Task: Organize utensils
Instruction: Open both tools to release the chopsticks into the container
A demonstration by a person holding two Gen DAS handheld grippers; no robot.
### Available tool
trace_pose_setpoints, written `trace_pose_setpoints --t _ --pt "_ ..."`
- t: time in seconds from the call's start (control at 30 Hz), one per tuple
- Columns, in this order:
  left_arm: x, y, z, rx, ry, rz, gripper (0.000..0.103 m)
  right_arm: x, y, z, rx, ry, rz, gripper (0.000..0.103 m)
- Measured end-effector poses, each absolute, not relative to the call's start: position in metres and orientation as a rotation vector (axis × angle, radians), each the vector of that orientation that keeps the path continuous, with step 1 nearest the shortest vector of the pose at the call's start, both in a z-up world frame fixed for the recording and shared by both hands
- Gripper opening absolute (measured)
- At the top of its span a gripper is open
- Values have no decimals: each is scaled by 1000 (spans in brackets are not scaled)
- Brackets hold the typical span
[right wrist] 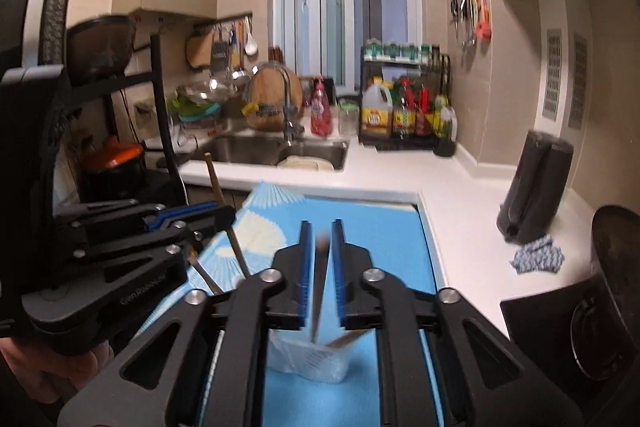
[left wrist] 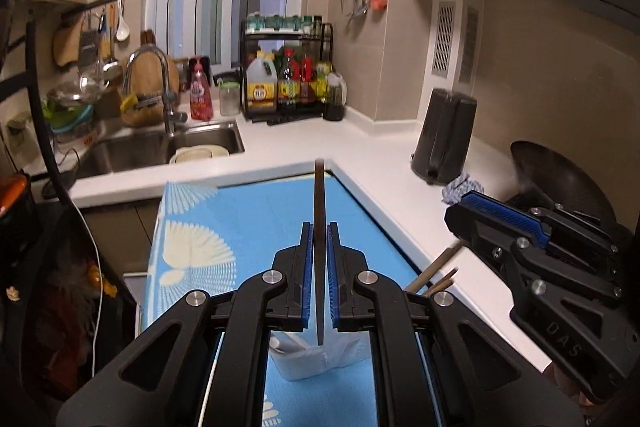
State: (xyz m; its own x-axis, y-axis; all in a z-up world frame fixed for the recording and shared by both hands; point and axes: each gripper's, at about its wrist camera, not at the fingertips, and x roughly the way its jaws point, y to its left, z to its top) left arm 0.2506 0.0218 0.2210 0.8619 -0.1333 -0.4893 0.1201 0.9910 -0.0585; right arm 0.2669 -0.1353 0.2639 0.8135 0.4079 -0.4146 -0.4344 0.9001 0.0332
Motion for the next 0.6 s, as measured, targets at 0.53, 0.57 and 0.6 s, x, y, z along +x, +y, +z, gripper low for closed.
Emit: trace_pose_setpoints --t 0.53,0.57,0.6 --pt "153 45 165 -33 392 -60 78 182 -167 198 -40 289 426 75" --pt "150 45 158 -34 394 -53 86 177 -171 192 -29 278 416 83" --pt "146 44 149 -35 397 -34 91 174 -175 188 -17 273 409 89"
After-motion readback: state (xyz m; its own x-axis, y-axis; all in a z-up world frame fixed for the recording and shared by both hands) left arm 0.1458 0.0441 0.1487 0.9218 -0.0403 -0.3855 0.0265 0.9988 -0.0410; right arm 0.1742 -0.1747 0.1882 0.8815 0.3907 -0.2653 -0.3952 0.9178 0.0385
